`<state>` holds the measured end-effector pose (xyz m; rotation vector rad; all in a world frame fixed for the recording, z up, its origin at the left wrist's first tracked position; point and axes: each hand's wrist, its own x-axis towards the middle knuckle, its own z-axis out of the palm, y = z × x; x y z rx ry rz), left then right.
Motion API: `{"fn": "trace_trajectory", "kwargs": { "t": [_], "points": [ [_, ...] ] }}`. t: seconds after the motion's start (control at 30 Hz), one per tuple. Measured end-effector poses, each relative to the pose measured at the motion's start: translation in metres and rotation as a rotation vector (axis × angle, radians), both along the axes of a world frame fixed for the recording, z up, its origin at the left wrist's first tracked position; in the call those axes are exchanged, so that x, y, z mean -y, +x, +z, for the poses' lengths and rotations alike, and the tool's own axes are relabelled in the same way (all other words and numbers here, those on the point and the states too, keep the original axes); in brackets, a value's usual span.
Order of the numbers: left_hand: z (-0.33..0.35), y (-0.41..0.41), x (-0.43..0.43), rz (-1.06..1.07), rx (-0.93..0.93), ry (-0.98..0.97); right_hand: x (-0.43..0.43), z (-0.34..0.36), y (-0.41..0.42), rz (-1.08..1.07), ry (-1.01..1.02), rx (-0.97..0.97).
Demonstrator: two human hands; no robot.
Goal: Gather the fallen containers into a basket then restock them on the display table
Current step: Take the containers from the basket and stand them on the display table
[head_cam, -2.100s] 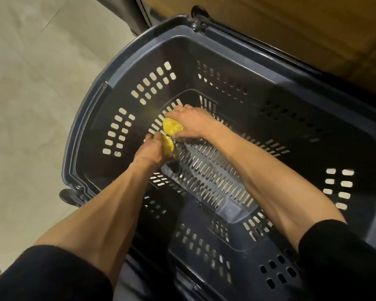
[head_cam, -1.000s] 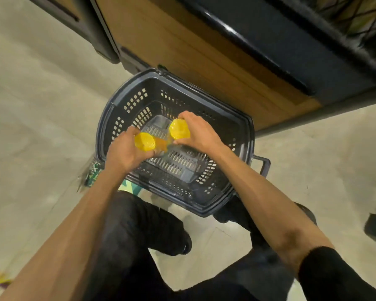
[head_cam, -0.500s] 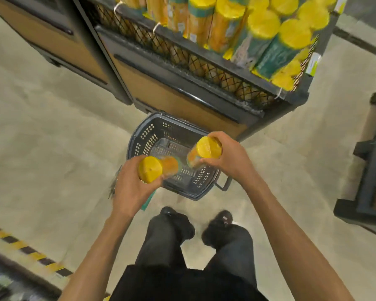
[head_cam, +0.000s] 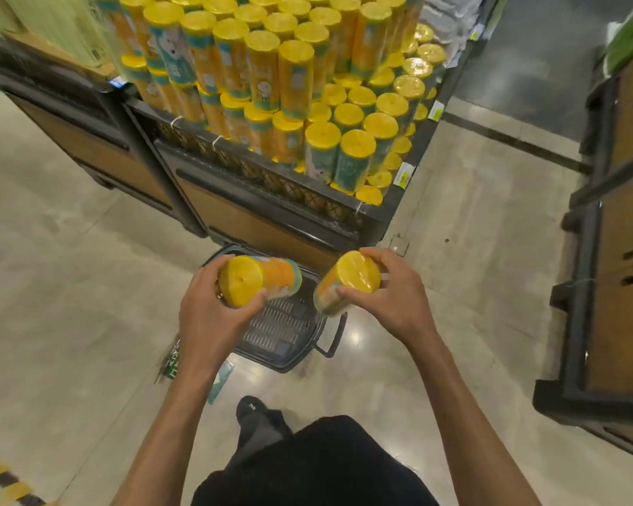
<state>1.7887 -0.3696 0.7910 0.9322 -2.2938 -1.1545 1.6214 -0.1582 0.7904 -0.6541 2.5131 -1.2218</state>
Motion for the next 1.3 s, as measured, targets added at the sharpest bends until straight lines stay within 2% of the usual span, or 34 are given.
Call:
{"fn": "trace_trajectory", "kwargs": {
  "t": [0.2, 0.43, 0.77, 1.0, 1.3],
  "points": [
    [0.023, -0.026, -0.058, -0.033, -0.100, -0.051, -0.072, 0.027, -0.012, -0.168, -0.075, -0.080],
    [0.041, -0.060, -0.093, -0.061, -0.140, -0.046, -0.110, 0.046, -0.047, -0.116, -0.071, -0.120],
    [0.055, -0.159, -0.081, -0.025, -0.212, -0.064, -0.092, 0.063, -0.145, -0.029, -0.073, -0.160],
    [0.061, -0.239, -0.062, 0.080, -0.239, -0.052, -0.054, 0.076, -0.244, 0.103, 0.023, -0.172],
    [0.067, -0.308, -0.035, 0.147, -0.141, -0.081, 0.008, 0.087, -0.343, 0.343, 0.129, -0.196]
  ]
}}
